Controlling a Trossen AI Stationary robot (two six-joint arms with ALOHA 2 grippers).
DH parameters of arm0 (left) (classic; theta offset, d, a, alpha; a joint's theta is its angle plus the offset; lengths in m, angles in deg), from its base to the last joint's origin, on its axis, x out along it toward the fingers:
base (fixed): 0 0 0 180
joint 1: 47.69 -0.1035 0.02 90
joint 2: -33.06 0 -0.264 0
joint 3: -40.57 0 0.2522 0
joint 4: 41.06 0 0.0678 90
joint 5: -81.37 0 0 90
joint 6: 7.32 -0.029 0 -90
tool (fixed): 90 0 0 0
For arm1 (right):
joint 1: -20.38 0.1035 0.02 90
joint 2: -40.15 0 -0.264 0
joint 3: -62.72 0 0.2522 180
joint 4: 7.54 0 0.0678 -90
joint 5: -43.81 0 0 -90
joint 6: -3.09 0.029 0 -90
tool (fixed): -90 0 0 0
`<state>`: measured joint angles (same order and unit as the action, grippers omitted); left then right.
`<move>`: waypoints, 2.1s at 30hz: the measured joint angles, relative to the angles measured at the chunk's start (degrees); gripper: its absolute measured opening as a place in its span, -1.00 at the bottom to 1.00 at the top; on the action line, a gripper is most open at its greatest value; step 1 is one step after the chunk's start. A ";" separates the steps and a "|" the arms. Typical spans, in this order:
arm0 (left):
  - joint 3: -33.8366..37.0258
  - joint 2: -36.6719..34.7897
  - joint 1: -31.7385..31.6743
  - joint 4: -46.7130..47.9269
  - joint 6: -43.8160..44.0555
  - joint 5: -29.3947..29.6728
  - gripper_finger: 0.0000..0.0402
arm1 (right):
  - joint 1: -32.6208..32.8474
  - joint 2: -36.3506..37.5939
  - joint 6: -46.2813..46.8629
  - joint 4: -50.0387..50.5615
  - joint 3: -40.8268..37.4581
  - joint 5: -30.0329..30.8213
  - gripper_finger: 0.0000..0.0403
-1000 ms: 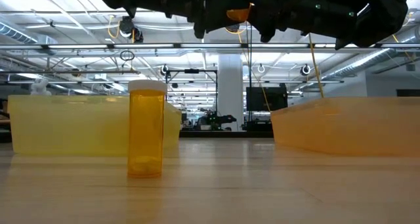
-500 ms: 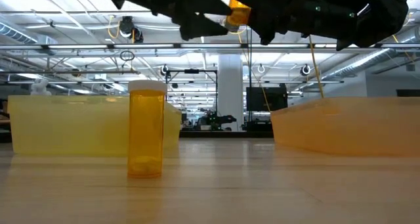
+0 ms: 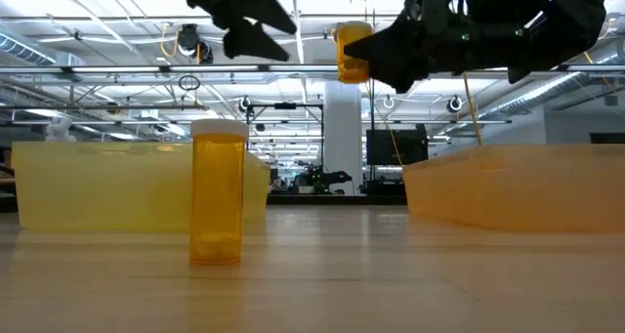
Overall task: Pick and place medicine bottles into bin by pill shape (circle, oval)
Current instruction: Put the large orange pill bottle into the yellow bin
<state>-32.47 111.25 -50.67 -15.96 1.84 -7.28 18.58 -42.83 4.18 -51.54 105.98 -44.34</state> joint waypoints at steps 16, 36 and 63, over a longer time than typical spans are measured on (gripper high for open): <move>-8.99 0.32 4.24 12.50 -6.92 15.87 0.41 | -0.26 0.00 1.27 20.84 5.92 4.37 -0.05; -9.01 10.34 2.58 1.70 -12.06 4.95 0.93 | 0.02 -0.42 -0.24 27.43 6.78 0.92 -0.05; -11.48 19.04 1.92 -2.15 -14.68 -0.80 0.93 | 0.04 -1.07 -0.46 27.94 7.52 0.90 -0.05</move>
<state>-43.96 130.29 -48.75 -18.11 -12.84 -8.07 18.62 -43.90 3.72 -23.59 113.49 -43.45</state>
